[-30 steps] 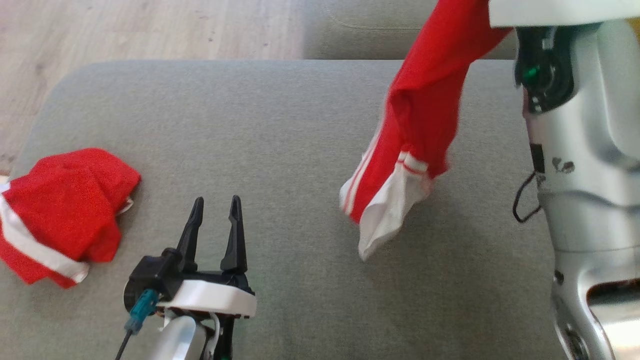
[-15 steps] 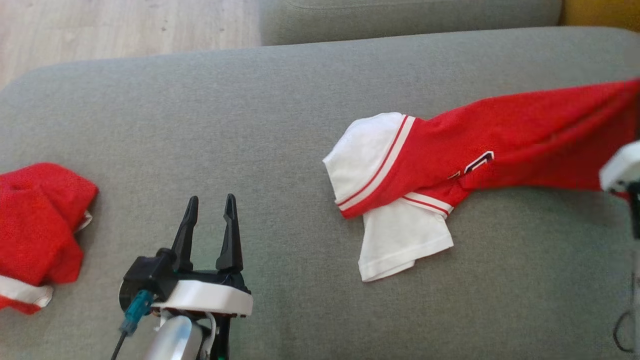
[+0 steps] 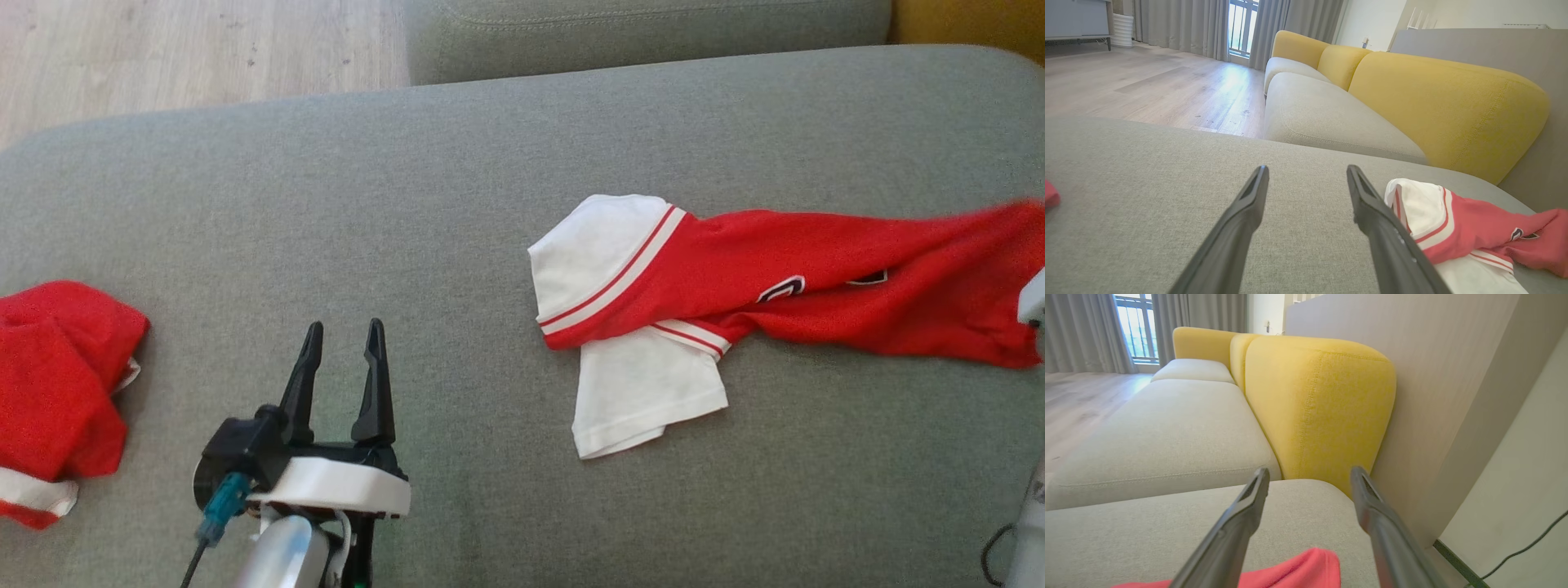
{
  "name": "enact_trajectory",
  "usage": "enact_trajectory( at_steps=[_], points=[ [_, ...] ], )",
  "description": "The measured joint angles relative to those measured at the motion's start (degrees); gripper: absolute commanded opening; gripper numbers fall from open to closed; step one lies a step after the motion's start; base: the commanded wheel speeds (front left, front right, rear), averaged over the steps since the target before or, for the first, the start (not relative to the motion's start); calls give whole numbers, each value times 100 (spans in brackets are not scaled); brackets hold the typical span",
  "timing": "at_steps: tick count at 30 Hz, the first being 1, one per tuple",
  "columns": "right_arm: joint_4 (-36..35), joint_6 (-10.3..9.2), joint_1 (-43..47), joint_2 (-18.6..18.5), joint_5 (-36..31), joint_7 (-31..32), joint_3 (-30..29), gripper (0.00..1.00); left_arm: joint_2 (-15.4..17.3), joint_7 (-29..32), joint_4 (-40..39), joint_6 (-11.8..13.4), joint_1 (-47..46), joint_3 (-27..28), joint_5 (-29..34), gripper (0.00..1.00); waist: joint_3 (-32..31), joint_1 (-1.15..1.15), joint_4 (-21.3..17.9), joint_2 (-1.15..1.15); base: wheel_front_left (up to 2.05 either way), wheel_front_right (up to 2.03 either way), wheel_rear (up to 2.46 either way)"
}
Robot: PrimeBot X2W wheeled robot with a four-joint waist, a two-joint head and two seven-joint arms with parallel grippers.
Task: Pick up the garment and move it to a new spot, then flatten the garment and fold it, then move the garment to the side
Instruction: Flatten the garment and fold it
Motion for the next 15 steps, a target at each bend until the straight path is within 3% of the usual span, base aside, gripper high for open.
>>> enact_trajectory(
  at_steps=[4,11,15],
  points=[
    [-501,-1,216,57,225,87,320,100,-3,0,-3,0,0,22,1,100,-46,0,-36,0,0,0,0],
    [-1000,0,586,74,1285,-765,1322,100,-13,0,-112,-46,-1,137,52,100,-81,0,-25,0,0,0,0],
    [-933,-1,1134,74,2037,-1395,1870,100,-22,0,-200,-102,-1,168,66,100,-104,0,70,0,0,0,0]
  ],
)
